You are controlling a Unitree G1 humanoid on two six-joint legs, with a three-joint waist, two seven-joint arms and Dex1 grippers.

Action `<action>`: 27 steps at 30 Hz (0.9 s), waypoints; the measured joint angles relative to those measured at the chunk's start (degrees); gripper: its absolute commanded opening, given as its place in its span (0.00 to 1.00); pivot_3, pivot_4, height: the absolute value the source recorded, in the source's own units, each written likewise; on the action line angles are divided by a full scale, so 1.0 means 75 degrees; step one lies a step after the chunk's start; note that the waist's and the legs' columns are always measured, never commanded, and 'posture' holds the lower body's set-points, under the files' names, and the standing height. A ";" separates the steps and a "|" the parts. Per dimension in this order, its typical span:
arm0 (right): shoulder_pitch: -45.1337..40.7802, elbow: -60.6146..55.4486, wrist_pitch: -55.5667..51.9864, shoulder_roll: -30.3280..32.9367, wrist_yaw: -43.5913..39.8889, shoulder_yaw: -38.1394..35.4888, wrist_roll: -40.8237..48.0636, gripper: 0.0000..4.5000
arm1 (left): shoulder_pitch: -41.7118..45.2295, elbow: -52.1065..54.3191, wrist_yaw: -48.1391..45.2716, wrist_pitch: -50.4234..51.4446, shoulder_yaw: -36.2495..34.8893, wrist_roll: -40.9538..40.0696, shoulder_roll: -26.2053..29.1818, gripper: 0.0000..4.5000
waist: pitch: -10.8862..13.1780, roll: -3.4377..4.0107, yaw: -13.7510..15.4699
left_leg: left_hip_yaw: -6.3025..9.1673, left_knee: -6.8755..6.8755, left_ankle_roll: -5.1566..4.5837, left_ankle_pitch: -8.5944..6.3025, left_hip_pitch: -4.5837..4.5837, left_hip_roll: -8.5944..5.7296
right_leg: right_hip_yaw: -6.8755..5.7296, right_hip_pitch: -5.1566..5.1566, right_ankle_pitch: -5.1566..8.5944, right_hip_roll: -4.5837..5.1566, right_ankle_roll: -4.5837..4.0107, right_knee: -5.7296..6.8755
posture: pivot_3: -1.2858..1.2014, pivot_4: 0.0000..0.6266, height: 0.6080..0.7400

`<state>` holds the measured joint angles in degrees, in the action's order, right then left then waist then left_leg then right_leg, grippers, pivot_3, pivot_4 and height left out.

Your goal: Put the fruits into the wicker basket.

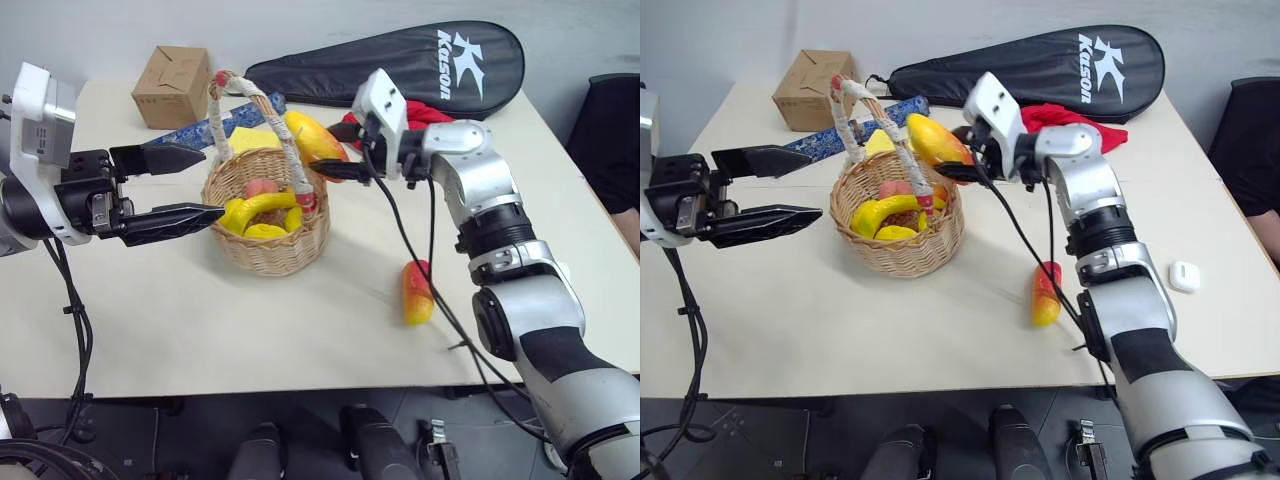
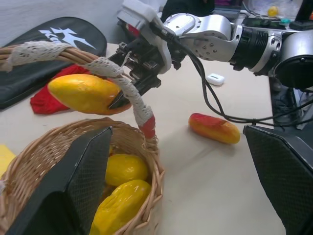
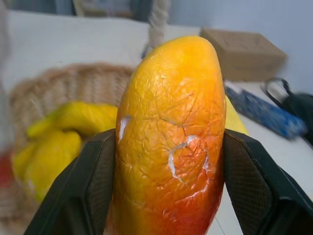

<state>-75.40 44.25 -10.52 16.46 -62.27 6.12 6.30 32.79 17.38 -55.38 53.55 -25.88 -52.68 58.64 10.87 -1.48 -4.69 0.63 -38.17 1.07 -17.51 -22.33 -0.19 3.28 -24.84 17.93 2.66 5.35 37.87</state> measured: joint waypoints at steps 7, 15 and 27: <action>-0.0447 0.0522 -0.0199 -0.0391 -0.0403 0.0025 0.0109 0.84 | -0.0277 0.0315 0.0290 0.0002 -0.0314 -0.0228 0.0003 1.00 | 0.0000 0.0000 0.0003 | 0.0008 0.0001 -0.0001 -0.0001 -0.0001 -0.0004 | -0.0006 0.0004 0.0000 0.0005 0.0000 -0.0004 | 0.52 0.24 1.00; -0.0277 0.0485 -0.0174 0.0115 -0.0448 -0.0005 -0.0027 0.99 | -0.0298 0.0353 0.0445 -0.0004 -0.0307 -0.0377 0.0002 1.00 | 0.0000 0.0000 -0.0011 | 0.0007 0.0008 0.0001 0.0000 -0.0007 -0.0004 | -0.0006 -0.0006 0.0000 0.0002 0.0000 -0.0006 | 0.52 0.24 1.00; 0.3814 -0.5535 -0.3273 0.4508 -0.0995 -0.1524 0.1250 0.99 | 0.0417 -0.0019 0.0046 -0.0336 0.0992 -0.0413 -0.0387 1.00 | 0.0001 0.0001 0.0368 | -0.0002 0.0003 -0.0048 -0.0027 -0.0004 -0.0007 | -0.0001 0.0005 0.0000 -0.0003 0.0000 -0.0023 | 0.52 0.24 1.00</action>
<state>-46.79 2.74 -35.07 50.26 -69.73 -5.30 15.67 35.92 17.24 -55.04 51.02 -18.44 -55.77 55.74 10.87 -1.47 -1.93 0.61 -38.15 0.71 -17.71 -22.36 -0.25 3.27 -24.80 17.93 2.64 5.36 37.69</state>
